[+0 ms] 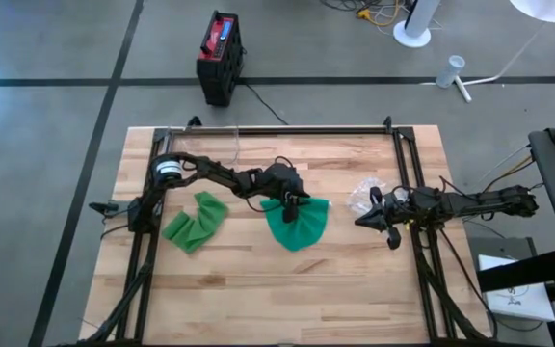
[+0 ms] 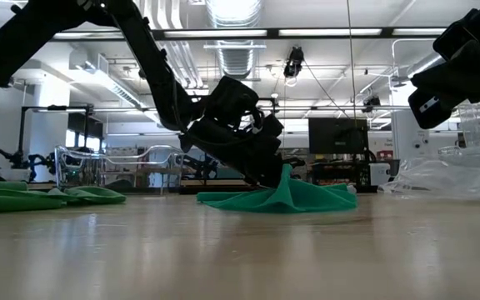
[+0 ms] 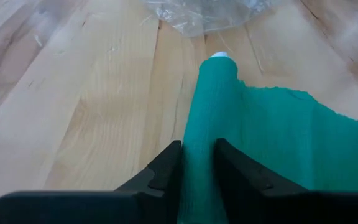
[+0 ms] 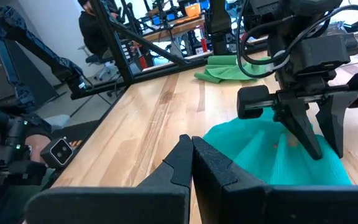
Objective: Roll bandage
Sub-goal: Roll the blue bandage
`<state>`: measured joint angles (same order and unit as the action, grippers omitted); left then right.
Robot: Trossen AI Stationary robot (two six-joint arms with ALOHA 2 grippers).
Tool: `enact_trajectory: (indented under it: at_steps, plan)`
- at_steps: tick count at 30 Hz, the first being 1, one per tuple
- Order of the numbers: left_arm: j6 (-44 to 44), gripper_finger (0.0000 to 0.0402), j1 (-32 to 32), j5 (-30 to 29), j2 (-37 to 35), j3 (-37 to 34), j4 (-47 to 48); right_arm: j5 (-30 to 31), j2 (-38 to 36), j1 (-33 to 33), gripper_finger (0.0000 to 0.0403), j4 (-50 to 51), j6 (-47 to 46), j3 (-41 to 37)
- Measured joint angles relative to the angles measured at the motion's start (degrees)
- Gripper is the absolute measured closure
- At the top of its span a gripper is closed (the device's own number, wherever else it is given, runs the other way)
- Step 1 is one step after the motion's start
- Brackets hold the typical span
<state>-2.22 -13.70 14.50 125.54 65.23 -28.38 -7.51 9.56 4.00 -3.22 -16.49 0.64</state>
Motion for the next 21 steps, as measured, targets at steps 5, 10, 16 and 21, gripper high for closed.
enact_trajectory:
  at_steps: [5,10,16,21]
  plan:
    - [0.8,0.03,0.03,-0.35,-0.02,-0.02,-0.03,0.0,0.0,0.01,0.0401,0.0,0.0,0.0]
    - [2.01,0.0252,0.09,-0.44,-0.83,-0.16,0.47,0.0,0.0,0.01,0.0401,0.0,-0.02,0.01]
    - [2.79,0.0201,0.09,0.34,-1.98,-0.28,1.37,0.0,0.0,0.01,0.0401,0.0,0.0,0.01]
    - [2.7,0.0186,0.25,2.21,-2.08,-0.28,1.24,0.0,0.0,0.01,0.0401,0.0,-0.02,0.01]
